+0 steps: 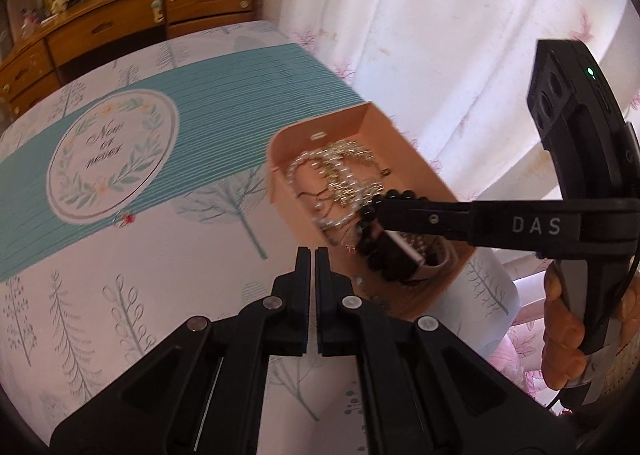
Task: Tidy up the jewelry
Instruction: 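Grasp the remaining red stud earring with the right tool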
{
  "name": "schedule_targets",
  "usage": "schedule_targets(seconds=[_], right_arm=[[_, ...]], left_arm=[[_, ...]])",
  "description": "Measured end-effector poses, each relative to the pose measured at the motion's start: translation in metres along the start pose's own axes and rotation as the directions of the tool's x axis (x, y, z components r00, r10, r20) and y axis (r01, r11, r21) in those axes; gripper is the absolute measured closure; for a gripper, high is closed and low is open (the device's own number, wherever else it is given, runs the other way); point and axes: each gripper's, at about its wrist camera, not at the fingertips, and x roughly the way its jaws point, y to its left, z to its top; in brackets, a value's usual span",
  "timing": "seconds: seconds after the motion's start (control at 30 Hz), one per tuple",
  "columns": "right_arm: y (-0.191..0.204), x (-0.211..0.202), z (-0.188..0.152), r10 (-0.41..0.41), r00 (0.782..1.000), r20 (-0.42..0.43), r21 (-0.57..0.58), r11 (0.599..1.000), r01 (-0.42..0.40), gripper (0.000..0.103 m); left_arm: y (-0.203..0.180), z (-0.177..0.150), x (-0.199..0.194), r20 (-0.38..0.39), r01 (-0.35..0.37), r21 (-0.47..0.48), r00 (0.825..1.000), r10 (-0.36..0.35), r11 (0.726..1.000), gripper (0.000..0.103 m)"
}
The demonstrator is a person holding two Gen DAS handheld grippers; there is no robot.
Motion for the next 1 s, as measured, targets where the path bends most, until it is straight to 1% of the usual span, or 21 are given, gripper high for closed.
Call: schedule_targets(seconds=[0.13, 0.23, 0.3, 0.37, 0.4, 0.43, 0.5, 0.57, 0.67, 0.7, 0.77, 0.83, 0.87, 0.93, 0.97, 1.0], right_arm=[[0.010, 0.007, -0.004, -0.016, 1.000, 0.010, -0.035, 0.999, 0.016, 0.091], [0.027, 0.007, -0.005, -0.019, 0.999, 0.030, -0.088, 0.996, 0.021, 0.090], [0.040, 0.006, -0.005, -0.021, 0.999, 0.040, -0.137, 0.990, 0.027, 0.086], [0.055, 0.005, -0.006, -0.025, 0.998, 0.054, -0.194, 0.980, 0.035, 0.076], [0.065, 0.005, -0.006, -0.023, 0.998, 0.061, -0.229, 0.973, 0.037, 0.074], [0.076, 0.008, -0.006, -0.023, 0.998, 0.067, -0.266, 0.963, 0.040, 0.072], [0.094, 0.014, -0.006, -0.027, 0.998, 0.063, -0.332, 0.942, 0.047, 0.072], [0.115, 0.025, -0.005, -0.048, 0.997, 0.057, -0.403, 0.913, 0.066, 0.072], [0.137, 0.047, -0.003, -0.063, 0.998, 0.029, -0.494, 0.866, 0.069, 0.072], [0.145, 0.058, -0.002, -0.068, 0.998, 0.012, -0.529, 0.846, 0.064, 0.072], [0.156, 0.079, 0.000, -0.083, 0.996, -0.019, -0.595, 0.802, 0.055, 0.072], [0.164, 0.106, 0.005, -0.131, 0.991, -0.029, -0.650, 0.756, 0.081, 0.072], [0.166, 0.119, 0.008, -0.148, 0.988, -0.035, -0.665, 0.741, 0.087, 0.072], [0.165, 0.136, 0.015, -0.159, 0.986, -0.057, -0.671, 0.737, 0.080, 0.072], [0.164, 0.143, 0.018, -0.154, 0.985, -0.071, -0.671, 0.738, 0.068, 0.072], [0.165, 0.151, 0.022, -0.150, 0.985, -0.085, -0.673, 0.738, 0.054, 0.072]], left_arm=[[0.026, -0.010, -0.006, -0.007, -0.056, -0.065, 0.998, 0.056, 0.996, 0.103], [0.045, -0.016, -0.015, 0.004, -0.089, -0.113, 0.996, 0.090, 0.990, 0.103], [0.055, -0.018, -0.023, 0.017, -0.103, -0.142, 0.994, 0.106, 0.984, 0.103], [0.067, -0.022, -0.030, 0.021, -0.116, -0.172, 0.992, 0.121, 0.978, 0.103], [0.071, -0.023, -0.032, 0.015, -0.129, -0.185, 0.991, 0.134, 0.974, 0.103], [0.078, -0.025, -0.034, 0.003, -0.151, -0.203, 0.988, 0.155, 0.967, 0.103], [0.088, -0.028, -0.037, -0.016, -0.170, -0.223, 0.985, 0.171, 0.960, 0.103], [0.101, -0.033, -0.040, -0.020, -0.165, -0.247, 0.986, 0.166, 0.955, 0.103], [0.121, -0.042, -0.047, -0.010, -0.152, -0.301, 0.988, 0.156, 0.941, 0.103], [0.127, -0.044, -0.049, -0.005, -0.147, -0.312, 0.988, 0.153, 0.939, 0.103], [0.135, -0.046, -0.050, -0.029, -0.172, -0.315, 0.985, 0.172, 0.933, 0.103], [0.145, -0.049, -0.051, -0.048, -0.202, -0.325, 0.979, 0.197, 0.924, 0.103], [0.149, -0.049, -0.051, -0.050, -0.209, -0.333, 0.978, 0.204, 0.920, 0.103], [0.156, -0.050, -0.051, -0.057, -0.217, -0.336, 0.976, 0.211, 0.916, 0.103], [0.159, -0.049, -0.050, -0.067, -0.229, -0.334, 0.973, 0.219, 0.914, 0.095], [0.163, -0.049, -0.050, -0.073, -0.237, -0.338, 0.972, 0.225, 0.911, 0.083]])
